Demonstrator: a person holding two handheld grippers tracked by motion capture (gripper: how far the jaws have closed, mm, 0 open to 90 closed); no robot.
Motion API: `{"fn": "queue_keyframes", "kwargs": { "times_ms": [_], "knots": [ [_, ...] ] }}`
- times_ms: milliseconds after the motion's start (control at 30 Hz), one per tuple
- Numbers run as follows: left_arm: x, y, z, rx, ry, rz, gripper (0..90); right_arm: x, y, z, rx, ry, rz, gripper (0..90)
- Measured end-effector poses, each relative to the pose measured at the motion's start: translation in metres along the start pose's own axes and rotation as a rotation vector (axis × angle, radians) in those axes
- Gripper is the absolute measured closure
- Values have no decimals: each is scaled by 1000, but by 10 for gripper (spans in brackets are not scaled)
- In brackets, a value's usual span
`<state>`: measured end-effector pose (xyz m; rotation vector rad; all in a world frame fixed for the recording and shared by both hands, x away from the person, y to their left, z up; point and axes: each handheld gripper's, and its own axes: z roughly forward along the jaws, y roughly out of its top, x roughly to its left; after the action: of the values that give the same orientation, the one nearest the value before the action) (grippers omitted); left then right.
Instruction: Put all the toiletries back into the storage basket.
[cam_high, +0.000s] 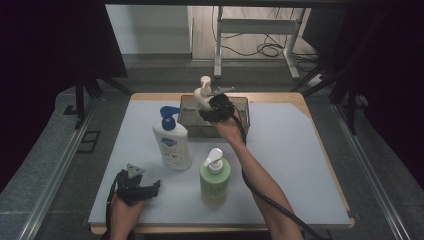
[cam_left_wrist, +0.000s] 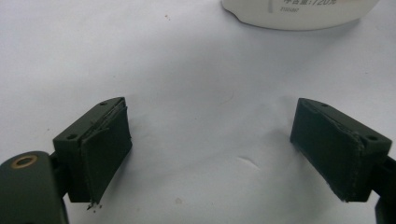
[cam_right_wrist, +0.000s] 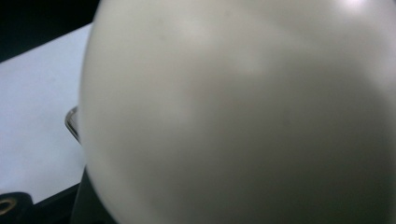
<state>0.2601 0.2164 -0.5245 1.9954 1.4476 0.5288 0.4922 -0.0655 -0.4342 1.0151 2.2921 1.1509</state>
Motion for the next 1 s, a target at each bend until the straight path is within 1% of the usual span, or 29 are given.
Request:
{"fn": "queue_keyframes", "kwargs": {
  "times_ms": [67,133,233,367,467,500,533,600,667,700,800,1000],
  "knots": [
    [0,0,0,0,0,1,115,-2,-2,0,-11,6,32,384],
    [0,0,0,0,0,1,115,-4,-3,0,-16,11,40,383],
    [0,0,0,1,0,1,116,-2,-2,1,-10,10,30,381],
    [0,0,0,0,0,1,115,-4,-3,1,-10,16,33,375],
    [0,0,0,0,0,0,115,-5,-4,1,-17,49,24,317],
    [0,0,0,0,0,0,115,-5,-5,0,-19,48,13,300],
    [0,0,0,1,0,1,115,-5,-5,0,-19,48,13,300],
    [0,0,0,0,0,1,115,-5,-6,-3,-22,48,-9,293],
    [0,0,0,0,0,1,116,-4,-6,-4,-23,50,-11,292],
    [0,0,0,0,0,1,115,-4,-7,-6,-23,49,-24,292],
    [0,0,0,0,0,1,115,-4,-9,-9,-20,49,-34,292],
    [0,0,0,-1,0,1,115,-5,-16,-20,-20,58,-30,291]
  ]
}}
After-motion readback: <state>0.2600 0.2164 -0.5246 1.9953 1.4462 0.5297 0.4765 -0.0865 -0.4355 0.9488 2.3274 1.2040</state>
